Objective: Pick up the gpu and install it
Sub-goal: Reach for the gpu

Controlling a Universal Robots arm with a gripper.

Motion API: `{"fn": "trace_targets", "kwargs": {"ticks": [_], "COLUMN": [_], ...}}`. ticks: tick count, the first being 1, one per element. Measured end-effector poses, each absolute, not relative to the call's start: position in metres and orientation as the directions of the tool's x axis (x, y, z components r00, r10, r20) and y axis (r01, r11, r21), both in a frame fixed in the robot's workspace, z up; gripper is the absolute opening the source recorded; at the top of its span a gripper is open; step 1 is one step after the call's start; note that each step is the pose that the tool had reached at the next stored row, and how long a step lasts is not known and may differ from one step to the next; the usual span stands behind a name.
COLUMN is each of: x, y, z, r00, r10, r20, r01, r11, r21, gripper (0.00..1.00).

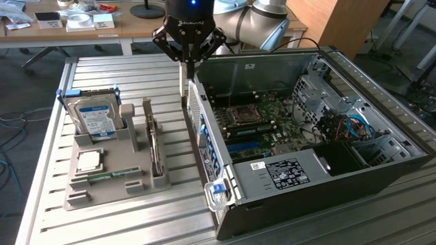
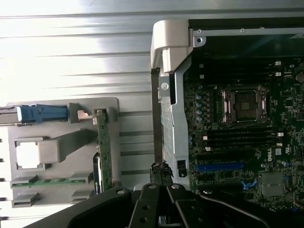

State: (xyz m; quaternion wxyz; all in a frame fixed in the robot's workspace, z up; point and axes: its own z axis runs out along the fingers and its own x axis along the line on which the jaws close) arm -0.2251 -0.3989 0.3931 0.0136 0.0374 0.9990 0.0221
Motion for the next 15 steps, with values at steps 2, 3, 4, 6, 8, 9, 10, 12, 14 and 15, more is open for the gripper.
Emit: {"fn": "trace_targets", "kwargs": {"ticks": [2, 3, 4, 6, 8, 9, 10, 12, 14, 15], "x": [-0.229, -0.232, -0.234, -0.239, -0.243, -0.245, -0.247, -0.252, -0.255, -0.256], "y": [-0.399, -0.399, -0.399, -0.399, -0.399, -0.399, -0.399, -0.399, -0.399, -0.399], "z": [0.393, 0.393, 0.393, 0.393, 0.393, 0.393, 0.393, 0.393, 0.393, 0.393], "r00": [-0.997, -0.997, -0.997, -0.997, -0.997, -0.997, -0.997, -0.997, -0.997, -0.997], "r10": [0.075, 0.075, 0.075, 0.075, 0.075, 0.075, 0.075, 0.075, 0.075, 0.075], "r20": [-0.026, -0.026, -0.026, -0.026, -0.026, -0.026, -0.026, -0.026, -0.026, -0.026], "r01": [0.074, 0.074, 0.074, 0.074, 0.074, 0.074, 0.074, 0.074, 0.074, 0.074], "r11": [0.996, 0.996, 0.996, 0.996, 0.996, 0.996, 0.996, 0.996, 0.996, 0.996], "r21": [0.045, 0.045, 0.045, 0.045, 0.045, 0.045, 0.045, 0.045, 0.045, 0.045], "gripper": [0.11, 0.11, 0.11, 0.11, 0.11, 0.11, 0.11, 0.11, 0.11, 0.11]}}
